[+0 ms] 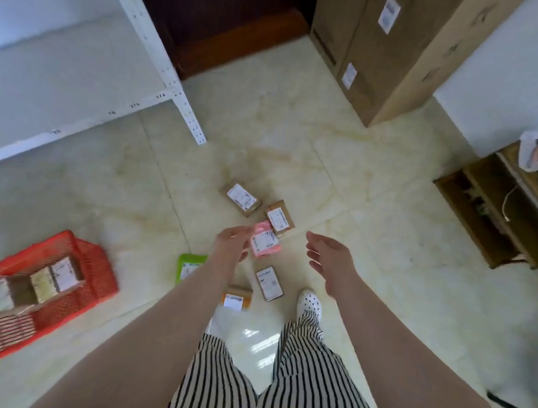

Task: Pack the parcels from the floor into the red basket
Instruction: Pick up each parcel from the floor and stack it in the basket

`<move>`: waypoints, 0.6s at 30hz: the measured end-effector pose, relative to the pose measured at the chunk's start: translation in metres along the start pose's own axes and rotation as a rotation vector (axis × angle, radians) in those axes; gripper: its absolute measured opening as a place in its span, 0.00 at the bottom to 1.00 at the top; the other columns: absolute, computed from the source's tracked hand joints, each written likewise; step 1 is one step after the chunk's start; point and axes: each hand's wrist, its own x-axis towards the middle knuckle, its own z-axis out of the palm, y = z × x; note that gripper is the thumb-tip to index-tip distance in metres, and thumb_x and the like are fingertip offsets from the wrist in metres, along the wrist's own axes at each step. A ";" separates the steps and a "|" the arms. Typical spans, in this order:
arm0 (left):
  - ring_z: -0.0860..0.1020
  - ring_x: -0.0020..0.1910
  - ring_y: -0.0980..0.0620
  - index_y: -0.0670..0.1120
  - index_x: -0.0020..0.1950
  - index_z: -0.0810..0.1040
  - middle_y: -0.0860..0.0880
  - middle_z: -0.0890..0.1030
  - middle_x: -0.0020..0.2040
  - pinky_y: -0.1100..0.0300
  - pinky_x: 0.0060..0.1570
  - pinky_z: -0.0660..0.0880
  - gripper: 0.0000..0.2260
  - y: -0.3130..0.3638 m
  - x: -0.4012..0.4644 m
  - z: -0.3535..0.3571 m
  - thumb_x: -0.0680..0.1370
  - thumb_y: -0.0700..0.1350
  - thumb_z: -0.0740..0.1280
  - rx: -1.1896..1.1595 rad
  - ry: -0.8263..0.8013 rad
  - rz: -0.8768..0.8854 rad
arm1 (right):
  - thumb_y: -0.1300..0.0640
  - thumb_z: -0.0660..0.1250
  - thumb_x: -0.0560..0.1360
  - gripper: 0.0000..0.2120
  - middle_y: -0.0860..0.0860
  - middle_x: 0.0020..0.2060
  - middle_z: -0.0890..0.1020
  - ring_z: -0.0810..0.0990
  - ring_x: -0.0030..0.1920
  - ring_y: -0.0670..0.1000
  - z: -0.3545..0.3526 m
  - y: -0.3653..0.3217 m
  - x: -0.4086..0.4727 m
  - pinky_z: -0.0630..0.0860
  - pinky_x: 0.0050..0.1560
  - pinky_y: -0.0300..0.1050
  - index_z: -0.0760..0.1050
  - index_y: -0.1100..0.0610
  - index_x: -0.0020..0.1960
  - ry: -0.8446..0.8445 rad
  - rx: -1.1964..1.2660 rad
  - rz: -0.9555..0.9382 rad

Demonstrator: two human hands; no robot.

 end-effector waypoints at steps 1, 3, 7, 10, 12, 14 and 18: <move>0.73 0.38 0.53 0.48 0.42 0.77 0.48 0.77 0.39 0.60 0.43 0.71 0.05 -0.003 -0.001 0.011 0.75 0.45 0.71 -0.046 0.009 -0.022 | 0.53 0.73 0.73 0.17 0.54 0.46 0.81 0.78 0.48 0.52 -0.006 -0.009 0.007 0.76 0.56 0.48 0.78 0.59 0.59 -0.027 -0.045 -0.003; 0.75 0.41 0.52 0.47 0.44 0.77 0.47 0.78 0.41 0.58 0.46 0.73 0.04 -0.011 -0.004 0.027 0.76 0.45 0.70 -0.116 0.030 -0.045 | 0.52 0.73 0.73 0.18 0.55 0.46 0.80 0.77 0.47 0.52 -0.014 -0.024 0.020 0.76 0.51 0.46 0.78 0.59 0.59 -0.078 -0.140 -0.017; 0.78 0.49 0.49 0.43 0.56 0.77 0.47 0.80 0.47 0.57 0.51 0.75 0.11 -0.029 -0.005 0.042 0.76 0.46 0.70 -0.212 0.074 -0.055 | 0.53 0.72 0.74 0.13 0.54 0.46 0.79 0.75 0.46 0.51 -0.012 -0.040 0.041 0.72 0.41 0.41 0.78 0.57 0.56 -0.170 -0.271 -0.038; 0.77 0.51 0.48 0.42 0.61 0.76 0.47 0.79 0.47 0.57 0.53 0.74 0.16 -0.043 -0.003 0.032 0.76 0.46 0.71 -0.252 0.135 -0.076 | 0.53 0.72 0.73 0.13 0.54 0.45 0.79 0.74 0.45 0.51 -0.001 -0.032 0.050 0.71 0.41 0.41 0.77 0.57 0.55 -0.205 -0.338 -0.026; 0.76 0.51 0.48 0.41 0.63 0.76 0.45 0.79 0.48 0.57 0.51 0.74 0.18 -0.055 0.000 0.018 0.75 0.46 0.71 -0.265 0.167 -0.093 | 0.51 0.73 0.73 0.14 0.54 0.44 0.79 0.74 0.44 0.52 0.005 -0.018 0.054 0.72 0.43 0.44 0.78 0.57 0.55 -0.234 -0.401 -0.012; 0.76 0.50 0.48 0.40 0.64 0.75 0.44 0.79 0.49 0.58 0.48 0.74 0.20 -0.070 0.003 0.005 0.75 0.46 0.72 -0.264 0.197 -0.102 | 0.51 0.73 0.73 0.16 0.53 0.45 0.80 0.76 0.45 0.52 0.008 0.001 0.058 0.73 0.46 0.45 0.78 0.56 0.57 -0.252 -0.450 -0.005; 0.75 0.43 0.50 0.40 0.63 0.74 0.45 0.77 0.45 0.61 0.41 0.73 0.18 -0.098 0.021 -0.010 0.76 0.44 0.71 -0.262 0.195 -0.132 | 0.49 0.73 0.72 0.17 0.54 0.55 0.82 0.80 0.56 0.54 0.015 0.048 0.081 0.76 0.61 0.51 0.78 0.55 0.57 -0.231 -0.517 0.012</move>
